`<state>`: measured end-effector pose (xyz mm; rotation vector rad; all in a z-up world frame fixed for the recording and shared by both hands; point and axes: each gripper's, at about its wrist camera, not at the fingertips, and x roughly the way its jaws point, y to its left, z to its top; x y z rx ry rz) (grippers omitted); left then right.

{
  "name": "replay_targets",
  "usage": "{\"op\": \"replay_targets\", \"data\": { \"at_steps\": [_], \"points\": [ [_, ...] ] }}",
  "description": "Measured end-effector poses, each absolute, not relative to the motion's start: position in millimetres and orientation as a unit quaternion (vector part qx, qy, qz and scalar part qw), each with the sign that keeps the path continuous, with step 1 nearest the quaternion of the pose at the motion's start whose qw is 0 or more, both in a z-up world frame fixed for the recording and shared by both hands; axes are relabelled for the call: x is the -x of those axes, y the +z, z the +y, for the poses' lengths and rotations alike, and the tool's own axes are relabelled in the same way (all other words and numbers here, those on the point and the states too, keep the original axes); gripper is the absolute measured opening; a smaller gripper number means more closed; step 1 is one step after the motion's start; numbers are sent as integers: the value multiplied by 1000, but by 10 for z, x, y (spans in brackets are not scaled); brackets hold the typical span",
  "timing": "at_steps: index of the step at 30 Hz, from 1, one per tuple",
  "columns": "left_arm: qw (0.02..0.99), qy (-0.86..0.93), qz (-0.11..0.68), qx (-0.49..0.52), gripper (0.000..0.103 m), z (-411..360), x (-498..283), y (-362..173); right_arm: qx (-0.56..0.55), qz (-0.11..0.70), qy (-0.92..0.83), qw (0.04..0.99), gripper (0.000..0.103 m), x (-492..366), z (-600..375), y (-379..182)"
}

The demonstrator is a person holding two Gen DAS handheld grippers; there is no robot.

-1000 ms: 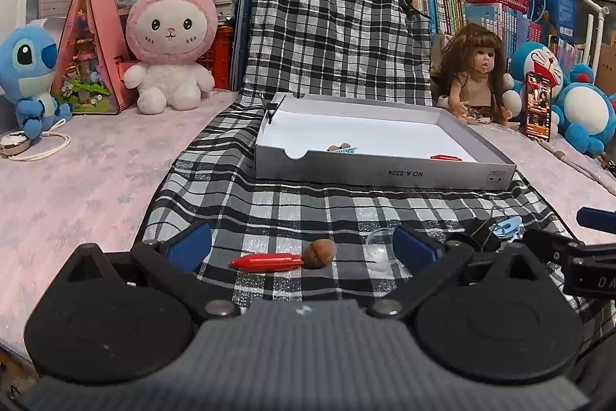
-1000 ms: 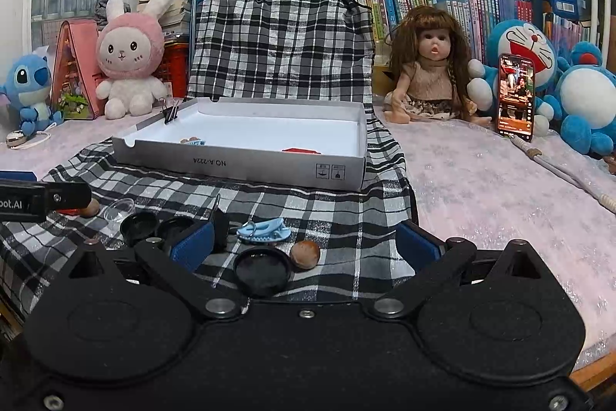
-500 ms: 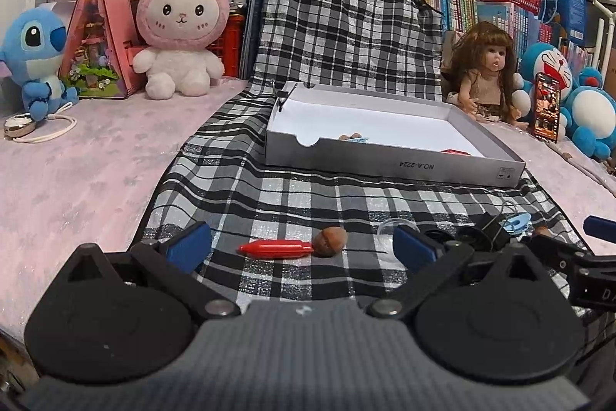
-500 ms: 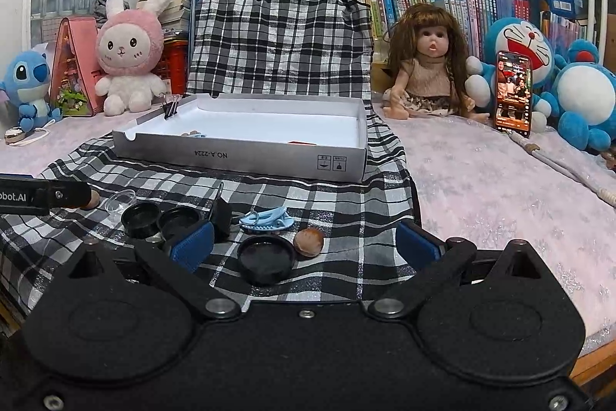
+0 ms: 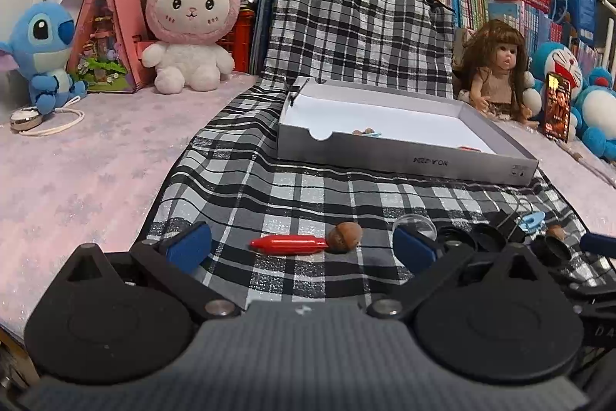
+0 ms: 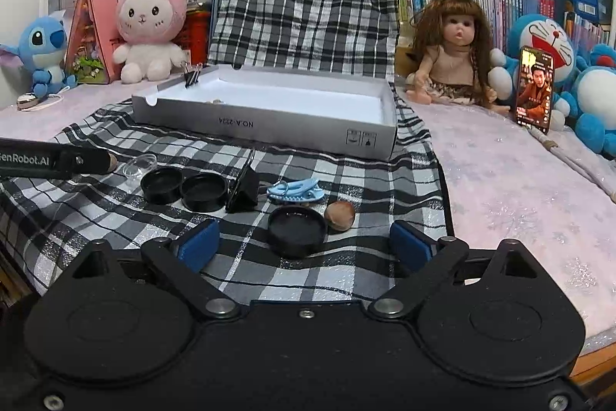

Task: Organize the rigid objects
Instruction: 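Lower the right tool onto the black round lid and close it, then grasp the second red carrot piece with the left tool while the right tool holds the lid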

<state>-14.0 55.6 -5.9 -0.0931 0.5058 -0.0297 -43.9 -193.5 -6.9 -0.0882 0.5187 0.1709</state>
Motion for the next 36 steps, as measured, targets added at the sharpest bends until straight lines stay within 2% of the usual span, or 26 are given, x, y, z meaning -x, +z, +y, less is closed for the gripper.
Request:
{"op": "replay_targets", "data": {
  "at_steps": [6, 8, 10, 11, 17, 19, 22, 28, 36],
  "points": [
    [968, -7, 246, 54, 103, 599, 135, -67, 18, 271, 87, 958, 93, 384, -1979, -89],
    [968, -8, 244, 56, 103, 600, 149, -61, 12, 270, 90, 959, 87, 397, -1996, -78],
    [968, -13, 245, 54, 103, 593, 163, -47, 11, 264, 93, 960, 73, 416, -2003, -58],
    [968, -16, 245, 52, 103, 587, 168, -40, 9, 262, 94, 960, 71, 426, -2009, -51],
    [968, -23, 246, 39, 94, 546, 202, 0, -9, 254, 103, 962, 53, 472, -2038, -10],
    [967, -22, 251, 45, 87, 556, 191, 2, -10, 254, 101, 962, 47, 476, -2034, -8],
    [965, -20, 256, 53, 80, 581, 179, -2, -14, 250, 100, 963, 42, 488, -2032, 1],
    [963, -16, 264, 50, 75, 586, 141, -34, -16, 246, 96, 964, 31, 491, -2030, 19],
    [967, 2, 254, 25, 73, 573, 139, -99, -16, 246, 95, 964, 31, 491, -2027, 30]
  ]
}}
